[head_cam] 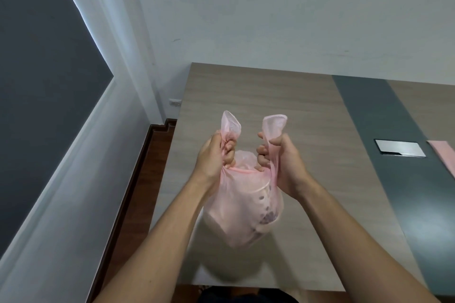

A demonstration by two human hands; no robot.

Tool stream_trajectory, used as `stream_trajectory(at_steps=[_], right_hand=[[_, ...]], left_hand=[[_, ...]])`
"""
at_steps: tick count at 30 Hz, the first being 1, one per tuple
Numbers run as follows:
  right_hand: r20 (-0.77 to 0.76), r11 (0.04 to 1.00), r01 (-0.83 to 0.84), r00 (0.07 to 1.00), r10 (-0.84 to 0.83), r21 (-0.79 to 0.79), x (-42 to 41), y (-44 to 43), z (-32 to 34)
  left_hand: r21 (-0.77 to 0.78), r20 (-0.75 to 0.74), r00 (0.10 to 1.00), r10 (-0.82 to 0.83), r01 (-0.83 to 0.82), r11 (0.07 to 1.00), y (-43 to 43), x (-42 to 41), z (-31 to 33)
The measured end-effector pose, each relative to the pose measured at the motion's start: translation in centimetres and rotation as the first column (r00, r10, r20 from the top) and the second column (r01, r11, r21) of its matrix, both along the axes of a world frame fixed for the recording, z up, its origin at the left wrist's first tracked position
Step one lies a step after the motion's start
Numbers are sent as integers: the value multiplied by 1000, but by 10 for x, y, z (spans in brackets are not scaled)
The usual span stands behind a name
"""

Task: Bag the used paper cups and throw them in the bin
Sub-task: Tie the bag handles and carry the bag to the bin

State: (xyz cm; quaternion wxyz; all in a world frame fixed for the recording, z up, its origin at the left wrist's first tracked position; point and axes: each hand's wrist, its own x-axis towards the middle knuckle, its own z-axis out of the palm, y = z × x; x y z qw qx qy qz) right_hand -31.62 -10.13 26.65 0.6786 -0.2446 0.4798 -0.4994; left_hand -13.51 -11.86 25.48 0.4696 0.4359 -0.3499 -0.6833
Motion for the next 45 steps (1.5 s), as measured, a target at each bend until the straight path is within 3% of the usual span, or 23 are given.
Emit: stream_trajectory(at_steps=[3, 6, 10, 12, 14, 17, 21, 23, 27, 37, 41, 45], right_hand=[[-59, 1000, 22, 998, -21, 11, -2, -2, -5], [-319, 997, -81, 945, 72, -12, 0, 3, -5], [-631, 939, -337, 744, 219, -71, 5, 17, 4], [-766, 892, -451, 583, 271, -28, 6, 19, 7], [-822, 860, -511, 486, 297, 9, 8, 20, 8], [-798, 856, -518, 515, 314, 2, 11, 23, 9], [-655, 866, -497, 673, 343, -58, 10, 22, 9], [-634, 876, -469, 713, 299, -115, 11, 22, 6], [-639, 933, -298, 762, 106, -201, 16, 21, -5], [-884, 960, -187, 455, -104, -209, 8, 15, -18], [-899, 973, -152, 429, -93, -173, 8, 11, -21], [-885, 960, -267, 462, 51, -84, 2, 8, -26]], left_hand=[[-5, -28, 1000, 4, -5, 1000, 1, 4, -3], [-22, -59, 992, -111, 110, 994, 0, 11, -7], [2, -44, 948, -314, 314, 949, 4, 12, -6], [29, -58, 938, -341, 343, 939, 10, 7, 2], [39, -21, 952, -307, 307, 951, 14, 1, 5], [59, 81, 983, -162, 157, 986, 12, 0, -8], [-97, 370, 929, 16, 21, 995, 12, 1, -20], [-190, 422, 899, 118, -40, 981, 15, -1, -21], [-297, 488, 855, 173, -24, 955, 21, -3, -23], [-314, 527, 839, 137, 42, 949, 34, 5, -32], [-557, 580, 776, 250, 153, 816, 36, 7, -34], [-706, 569, 760, 316, 254, 661, 36, 9, -30]])
